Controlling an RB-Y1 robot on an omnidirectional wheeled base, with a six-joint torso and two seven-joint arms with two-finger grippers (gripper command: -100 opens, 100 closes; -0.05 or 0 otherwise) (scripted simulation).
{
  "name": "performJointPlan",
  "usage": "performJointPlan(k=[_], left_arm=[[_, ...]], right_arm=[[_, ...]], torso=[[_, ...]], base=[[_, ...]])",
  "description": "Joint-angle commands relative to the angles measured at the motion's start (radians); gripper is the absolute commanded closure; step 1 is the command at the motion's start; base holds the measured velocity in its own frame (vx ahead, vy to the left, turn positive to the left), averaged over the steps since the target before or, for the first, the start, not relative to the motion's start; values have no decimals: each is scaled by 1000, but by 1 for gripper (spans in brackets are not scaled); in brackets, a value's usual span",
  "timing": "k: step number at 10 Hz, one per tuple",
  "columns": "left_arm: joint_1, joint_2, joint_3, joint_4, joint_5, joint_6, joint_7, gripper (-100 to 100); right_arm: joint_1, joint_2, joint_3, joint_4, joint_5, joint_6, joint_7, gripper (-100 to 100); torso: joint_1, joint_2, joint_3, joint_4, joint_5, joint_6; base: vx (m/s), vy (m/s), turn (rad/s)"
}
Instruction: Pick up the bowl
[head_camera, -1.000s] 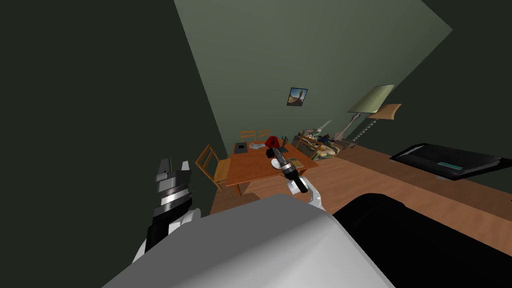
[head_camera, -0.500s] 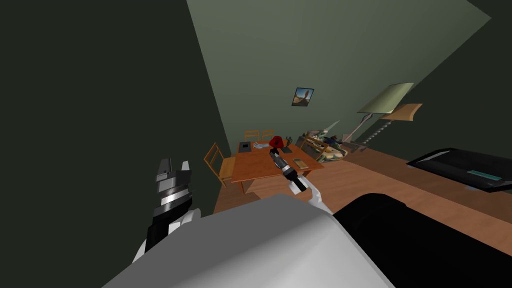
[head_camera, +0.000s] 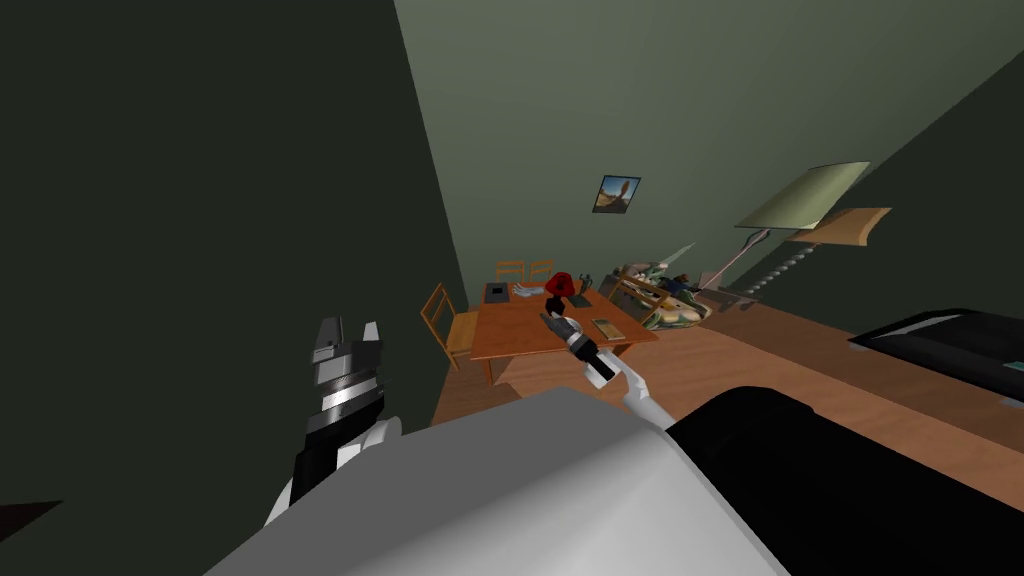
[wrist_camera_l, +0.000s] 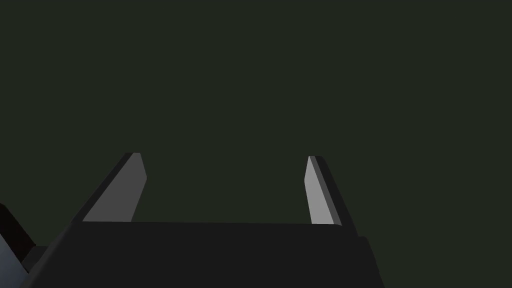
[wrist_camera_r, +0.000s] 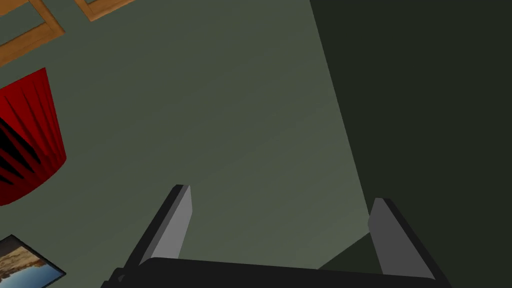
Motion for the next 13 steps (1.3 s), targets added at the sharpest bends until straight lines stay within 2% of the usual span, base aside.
performJointPlan(k=[1,3,4,5,6,7,8,9,10,11,12,13], left_arm=[[0,0,0,0,0,0,0,0],[0,0,0,0,0,0,0,0],[0,0,0,0,0,0,0,0],[0,0,0,0,0,0,0,0],[0,0,0,0,0,0,0,0],[0,0,0,0,0,0,0,0],[0,0,0,0,0,0,0,0],[0,0,0,0,0,0,0,0],[0,0,0,0,0,0,0,0],[0,0,0,0,0,0,0,0],[0,0,0,0,0,0,0,0],[0,0,0,0,0,0,0,0]], right_arm=[[-15,-50,13,50,28,-7,13,-100],[-15,-55,13,75,28,-7,13,-100],[-24,-98,30,117,55,-9,26,-100],[-24,-98,30,128,55,-9,26,-100],[-34,-142,48,156,81,-10,40,-100],[-34,-142,48,181,81,-10,40,-100],[-34,-142,48,181,81,-10,40,-100],[-43,-184,69,217,108,-13,53,-100],[-43,-184,69,235,108,-13,53,-100],[-52,-225,91,273,134,-15,67,-100],[-52,-227,91,288,134,-15,67,-100],[-61,-267,115,318,159,-18,81,-100]], torso=[[0,0,0,0,0,0],[0,0,0,0,0,0],[-1,-1,0,0,0,0],[-1,-1,-1,0,0,0],[-1,-1,0,0,0,0],[0,-1,0,0,0,-1],[-1,-1,0,0,0,0],[-2,-1,0,0,0,0],[-1,-1,-1,0,0,-1],[-2,-1,0,0,0,0],[-1,-1,0,0,0,0],[-1,-1,-1,0,0,0]], base=[[-24,44,109],[-10,27,39],[-6,28,138],[-10,23,84],[-12,39,178],[-12,29,67],[-7,9,-35],[-8,20,157],[-7,14,90],[-9,21,122],[-5,18,91],[-1,18,178]])
